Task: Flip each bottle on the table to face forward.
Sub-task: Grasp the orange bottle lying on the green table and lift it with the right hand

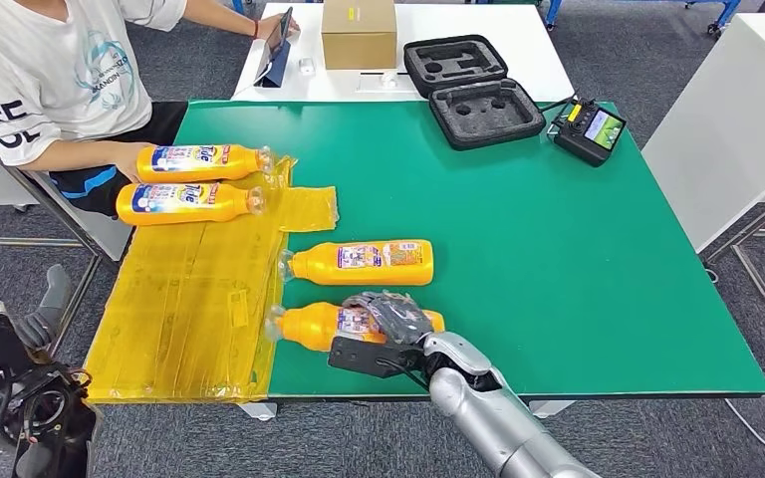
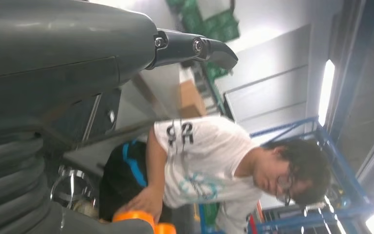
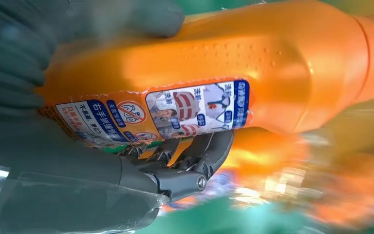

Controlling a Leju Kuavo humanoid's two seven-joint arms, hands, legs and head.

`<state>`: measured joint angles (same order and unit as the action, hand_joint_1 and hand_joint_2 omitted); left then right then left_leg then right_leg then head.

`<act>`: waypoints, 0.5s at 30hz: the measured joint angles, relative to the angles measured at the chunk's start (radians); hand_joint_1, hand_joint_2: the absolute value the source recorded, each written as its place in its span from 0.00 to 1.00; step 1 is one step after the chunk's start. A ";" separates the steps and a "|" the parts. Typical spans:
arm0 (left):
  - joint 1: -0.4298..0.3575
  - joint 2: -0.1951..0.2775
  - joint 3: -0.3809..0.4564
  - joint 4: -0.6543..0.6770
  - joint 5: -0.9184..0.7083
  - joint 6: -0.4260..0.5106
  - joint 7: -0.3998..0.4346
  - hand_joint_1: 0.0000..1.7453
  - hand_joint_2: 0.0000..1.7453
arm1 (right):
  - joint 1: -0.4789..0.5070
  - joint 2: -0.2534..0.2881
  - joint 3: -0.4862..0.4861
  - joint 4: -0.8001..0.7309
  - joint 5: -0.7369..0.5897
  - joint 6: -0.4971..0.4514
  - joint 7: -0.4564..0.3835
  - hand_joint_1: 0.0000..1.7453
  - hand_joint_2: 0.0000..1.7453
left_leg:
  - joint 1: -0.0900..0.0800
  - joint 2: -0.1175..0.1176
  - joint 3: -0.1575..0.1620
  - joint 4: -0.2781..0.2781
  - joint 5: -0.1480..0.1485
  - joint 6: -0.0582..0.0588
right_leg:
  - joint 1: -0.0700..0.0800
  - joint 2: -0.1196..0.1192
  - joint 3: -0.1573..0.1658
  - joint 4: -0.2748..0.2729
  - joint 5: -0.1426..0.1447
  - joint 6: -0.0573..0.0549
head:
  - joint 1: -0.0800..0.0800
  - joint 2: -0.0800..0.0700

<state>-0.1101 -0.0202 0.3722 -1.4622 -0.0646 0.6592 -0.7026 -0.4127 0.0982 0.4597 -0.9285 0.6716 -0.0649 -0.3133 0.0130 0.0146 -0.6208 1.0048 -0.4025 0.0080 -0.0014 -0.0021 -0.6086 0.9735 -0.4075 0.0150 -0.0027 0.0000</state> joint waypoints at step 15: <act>0.023 -0.007 -0.103 0.083 0.286 -0.492 0.115 0.00 1.00 | 0.067 0.076 -0.038 -0.160 -0.374 -0.229 -0.372 1.00 1.00 | -0.001 -0.001 -0.006 0.000 0.000 0.000 | 0.000 0.000 -0.004 0.000 0.000 0.000 | 0.000 0.000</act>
<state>-0.0869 -0.0271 0.2690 -1.3794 0.2213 0.1668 -0.5874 -0.3458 0.1740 0.4221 -1.0885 0.2971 -0.2938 -0.6850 0.0123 0.0134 -0.6269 1.0049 -0.4023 0.0085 -0.0017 -0.0026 -0.6131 0.9737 -0.4076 0.0151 -0.0028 0.0000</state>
